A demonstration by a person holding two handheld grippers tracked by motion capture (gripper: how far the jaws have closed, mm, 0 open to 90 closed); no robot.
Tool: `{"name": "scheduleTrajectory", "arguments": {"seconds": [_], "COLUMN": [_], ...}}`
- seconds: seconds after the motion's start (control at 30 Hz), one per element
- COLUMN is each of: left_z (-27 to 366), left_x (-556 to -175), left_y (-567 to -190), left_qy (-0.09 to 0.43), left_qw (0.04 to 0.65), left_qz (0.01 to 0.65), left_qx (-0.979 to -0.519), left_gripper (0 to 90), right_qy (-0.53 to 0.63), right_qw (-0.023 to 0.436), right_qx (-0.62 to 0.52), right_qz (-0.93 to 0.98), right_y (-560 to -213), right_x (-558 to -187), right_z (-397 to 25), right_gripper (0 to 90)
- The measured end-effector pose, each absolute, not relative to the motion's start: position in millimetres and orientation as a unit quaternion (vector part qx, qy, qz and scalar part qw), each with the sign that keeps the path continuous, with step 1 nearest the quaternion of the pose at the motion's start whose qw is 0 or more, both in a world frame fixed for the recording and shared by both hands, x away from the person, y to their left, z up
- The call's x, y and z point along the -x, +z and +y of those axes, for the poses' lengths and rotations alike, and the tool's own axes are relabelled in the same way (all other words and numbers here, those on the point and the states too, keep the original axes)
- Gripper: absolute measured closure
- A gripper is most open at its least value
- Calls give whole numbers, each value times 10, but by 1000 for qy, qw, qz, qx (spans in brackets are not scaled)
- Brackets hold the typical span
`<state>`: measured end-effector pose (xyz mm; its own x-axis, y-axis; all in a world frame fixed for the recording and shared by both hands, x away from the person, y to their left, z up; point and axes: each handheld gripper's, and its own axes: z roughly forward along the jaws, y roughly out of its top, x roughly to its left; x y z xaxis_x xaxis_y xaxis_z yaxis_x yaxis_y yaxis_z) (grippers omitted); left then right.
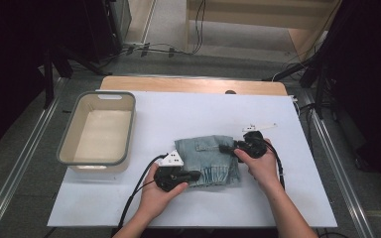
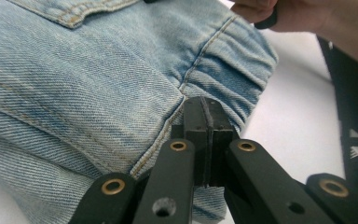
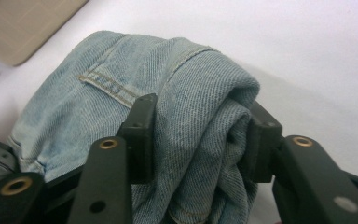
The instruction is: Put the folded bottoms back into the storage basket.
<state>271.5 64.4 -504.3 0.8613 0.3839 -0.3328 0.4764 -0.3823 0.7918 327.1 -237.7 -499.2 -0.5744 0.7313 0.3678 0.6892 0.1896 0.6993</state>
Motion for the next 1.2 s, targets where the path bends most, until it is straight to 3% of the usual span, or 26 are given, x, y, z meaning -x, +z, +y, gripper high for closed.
{"name": "scheduleTrajectory", "arguments": {"seconds": [0.13,0.2,0.27,0.4,0.5,1.03,1.2], "left_z": [804,881,965,918,838,605,592], "left_x": [-2719,-2719,-2742,-2751,-2743,-2689,-2678], "left_y": [-4914,-4861,-4853,-4940,-4990,-5132,-5127], "left_qy": [-42,-11,-4,9,8,-14,-14], "left_qw": [530,540,547,510,490,428,429], "left_qz": [260,276,314,355,369,390,391], "left_qx": [-806,-795,-776,-783,-789,-815,-814], "left_gripper": [702,506,397,106,3,2,77], "right_qy": [440,441,445,447,449,473,474], "right_qw": [40,47,54,69,75,116,125], "right_qx": [-460,-460,-460,-463,-466,-464,-464], "right_qz": [770,769,766,762,759,740,738], "right_y": [-4982,-4985,-4983,-4975,-4975,-5009,-5023], "right_x": [-3220,-3193,-3162,-3084,-3029,-2751,-2721], "right_z": [-2379,-2382,-2385,-2392,-2414,-2502,-2512], "right_gripper": [569,572,574,574,574,574,575]}}
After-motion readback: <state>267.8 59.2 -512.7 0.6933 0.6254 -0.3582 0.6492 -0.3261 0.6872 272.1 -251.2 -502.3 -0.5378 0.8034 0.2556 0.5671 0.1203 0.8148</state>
